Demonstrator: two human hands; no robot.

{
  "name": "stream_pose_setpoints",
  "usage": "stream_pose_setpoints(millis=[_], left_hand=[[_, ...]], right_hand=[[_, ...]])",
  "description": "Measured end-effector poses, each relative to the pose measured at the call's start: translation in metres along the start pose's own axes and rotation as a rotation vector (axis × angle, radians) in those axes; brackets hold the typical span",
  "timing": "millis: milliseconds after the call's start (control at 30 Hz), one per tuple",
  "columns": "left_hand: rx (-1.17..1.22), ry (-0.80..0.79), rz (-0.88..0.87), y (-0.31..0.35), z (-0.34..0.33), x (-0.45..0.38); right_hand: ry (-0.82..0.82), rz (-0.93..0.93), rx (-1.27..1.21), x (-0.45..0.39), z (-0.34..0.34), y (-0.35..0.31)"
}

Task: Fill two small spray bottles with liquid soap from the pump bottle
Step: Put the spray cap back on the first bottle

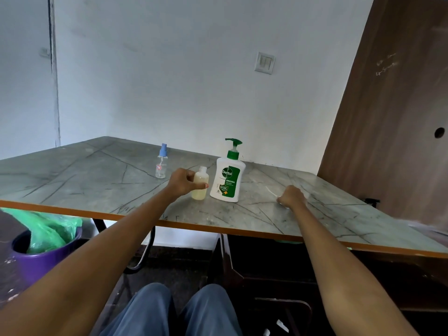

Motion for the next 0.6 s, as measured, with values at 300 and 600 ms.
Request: stream_pose_setpoints(millis=[300,600], left_hand=[[0.003,0.0,0.074,0.001,0.001,0.005],[-0.02,-0.021,0.07,-0.018,0.028,0.006]], right_hand=[[0.41,0.22,-0.699,0.01,0.055,-0.034],[0.124,0.762,-1.107,0.063,0.129,-0.184]])
Point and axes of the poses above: each hand's wrist, its own x-axis away from the middle knuckle, its own z-axis out of the back of the hand, y = z × x, the point moved 3 cm from there along -x, towards the middle knuckle, and after that the axes turned 3 degrees about -x, right-handed, at the moved point
